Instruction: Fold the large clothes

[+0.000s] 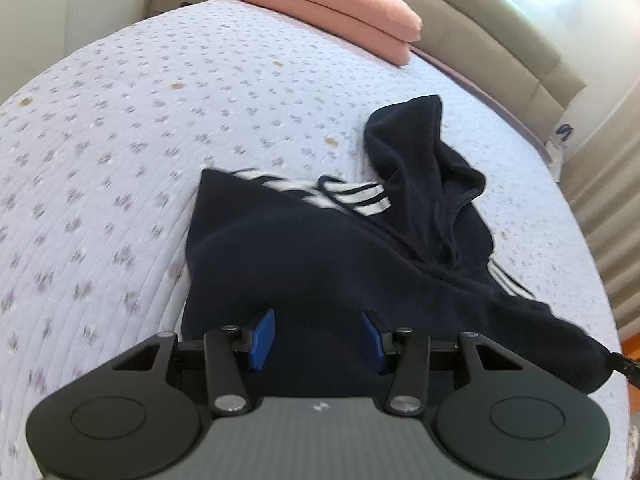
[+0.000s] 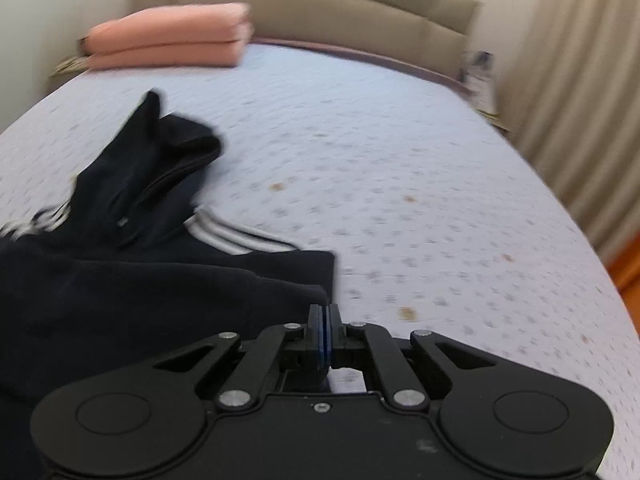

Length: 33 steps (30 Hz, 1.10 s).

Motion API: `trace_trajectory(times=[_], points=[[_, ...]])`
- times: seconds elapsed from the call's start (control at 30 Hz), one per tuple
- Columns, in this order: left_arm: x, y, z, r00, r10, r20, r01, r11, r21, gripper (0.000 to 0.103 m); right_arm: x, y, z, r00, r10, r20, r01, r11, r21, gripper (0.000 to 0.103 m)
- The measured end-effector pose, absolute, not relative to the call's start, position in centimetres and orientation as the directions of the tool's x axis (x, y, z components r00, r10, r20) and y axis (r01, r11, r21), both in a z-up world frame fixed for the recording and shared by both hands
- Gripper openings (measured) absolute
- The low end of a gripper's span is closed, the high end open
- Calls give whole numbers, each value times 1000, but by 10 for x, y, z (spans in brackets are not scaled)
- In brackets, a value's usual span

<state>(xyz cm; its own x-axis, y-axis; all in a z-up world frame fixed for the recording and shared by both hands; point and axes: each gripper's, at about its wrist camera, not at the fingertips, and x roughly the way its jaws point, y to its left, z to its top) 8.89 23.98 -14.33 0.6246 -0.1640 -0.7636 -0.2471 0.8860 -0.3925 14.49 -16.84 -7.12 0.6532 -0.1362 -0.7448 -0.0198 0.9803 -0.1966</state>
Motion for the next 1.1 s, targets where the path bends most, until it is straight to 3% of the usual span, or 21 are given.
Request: trace_trajectory(times=[0.1,0.2,0.27,0.43,0.6,0.63,0.7,0.73,0.97,1.1], points=[[101,245,-149,611,-189,-768,-213,896,-390,49,154,-170,-86,598,-101,-795,-7,991,-130,2],[109,246,-162,595,-187,-782,-192,912,-363,49,153,-156,-100,620,-257,-741,24,951,-309,2],[112,246,-173,586,-184,-789,-187,917,-353,49,155,-159,-114,599,-279,-750,16,941,-337,2],[119,227,-179,569,-128,-812,-108,968,-228,56,164,-176,-146,485,-167,-858,16,983,-183,7],[122,211,-165,542,-72,-837,-46,992,-115,53,167,-175,-143,498,-185,-847,58,982,-181,8],[122,213,-158,546,-80,-834,-35,992,-118,53,168,-173,-136,524,-181,-832,58,982,-178,11],[125,220,-136,582,-109,-806,-47,985,-167,53,175,-168,-117,579,-149,-802,35,987,-158,36],[131,224,-125,601,-123,-790,-61,978,-198,53,183,-164,-110,603,-111,-790,10,991,-131,41],[264,212,-88,773,-142,-618,-88,941,-326,54,298,-129,-106,661,167,-731,-88,985,146,42],[348,197,-102,760,-175,-626,-81,930,-358,54,360,-109,-122,641,236,-731,-99,969,227,45]])
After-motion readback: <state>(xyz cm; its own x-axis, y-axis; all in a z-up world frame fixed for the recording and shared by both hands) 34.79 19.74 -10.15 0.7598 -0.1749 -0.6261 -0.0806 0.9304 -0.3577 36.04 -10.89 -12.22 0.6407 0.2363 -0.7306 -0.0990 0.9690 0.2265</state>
